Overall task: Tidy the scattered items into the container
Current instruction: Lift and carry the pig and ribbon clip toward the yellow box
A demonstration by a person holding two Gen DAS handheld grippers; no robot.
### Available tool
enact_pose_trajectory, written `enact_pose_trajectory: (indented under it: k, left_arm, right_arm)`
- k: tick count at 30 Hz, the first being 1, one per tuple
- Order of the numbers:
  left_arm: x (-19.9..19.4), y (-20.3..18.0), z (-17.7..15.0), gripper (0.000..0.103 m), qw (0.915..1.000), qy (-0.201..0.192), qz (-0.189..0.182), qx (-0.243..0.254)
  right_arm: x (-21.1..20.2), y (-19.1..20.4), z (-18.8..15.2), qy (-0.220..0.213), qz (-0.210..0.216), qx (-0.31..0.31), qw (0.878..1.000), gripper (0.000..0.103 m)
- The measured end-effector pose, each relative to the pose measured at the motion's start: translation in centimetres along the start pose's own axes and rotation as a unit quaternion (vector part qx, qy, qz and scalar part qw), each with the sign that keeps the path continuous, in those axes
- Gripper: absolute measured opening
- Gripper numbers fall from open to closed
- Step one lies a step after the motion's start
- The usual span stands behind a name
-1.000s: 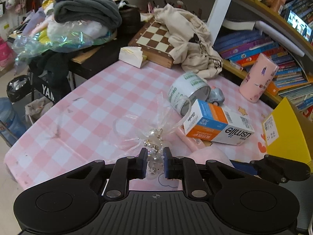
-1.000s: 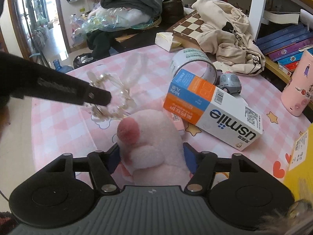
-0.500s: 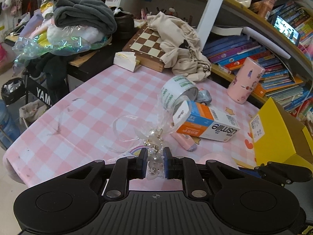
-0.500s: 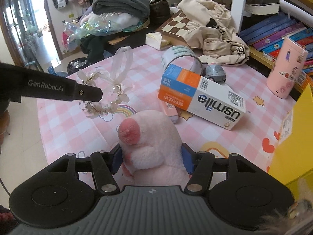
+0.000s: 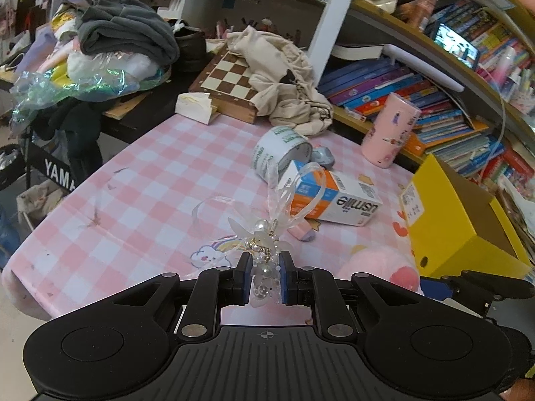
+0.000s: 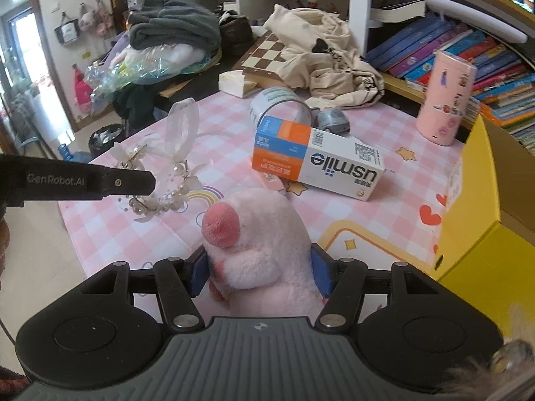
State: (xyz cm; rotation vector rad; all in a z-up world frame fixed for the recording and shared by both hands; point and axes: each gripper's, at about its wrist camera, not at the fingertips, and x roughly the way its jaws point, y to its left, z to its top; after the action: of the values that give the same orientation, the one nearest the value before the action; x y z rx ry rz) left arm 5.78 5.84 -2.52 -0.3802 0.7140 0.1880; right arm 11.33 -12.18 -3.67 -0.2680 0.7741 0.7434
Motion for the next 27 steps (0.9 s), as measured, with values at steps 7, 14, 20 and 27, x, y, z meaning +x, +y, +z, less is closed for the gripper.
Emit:
enact_pose_trajectory:
  k: [7, 14, 20, 27]
  left_arm:
    - [-1.9, 0.4, -0.8, 0.015, 0.9995, -0.008, -0.025, 0.015]
    - [-3.6, 0.5, -1.4, 0.015, 0.9983, -0.018, -0.044, 0.033]
    - [-4.7, 1.0, -1.8, 0.015, 0.9975, -0.022, -0.054, 0.04]
    - [-5.6, 1.4, -2.2, 0.015, 0.9963, -0.024, -0.064, 0.052]
  right_arm:
    - [-1.8, 1.3, -1.0, -0.009, -0.025, 0.017, 0.999, 0.058]
    - [-3.3, 2.7, -1.9, -0.019, -0.047, 0.03, 0.998, 0.058]
    - [-4.5, 3.9, -2.6, -0.026, -0.064, 0.037, 0.997, 0.058]
    - [-5.2, 5.0, -3.1, -0.031, -0.074, 0.043, 0.996, 0.058]
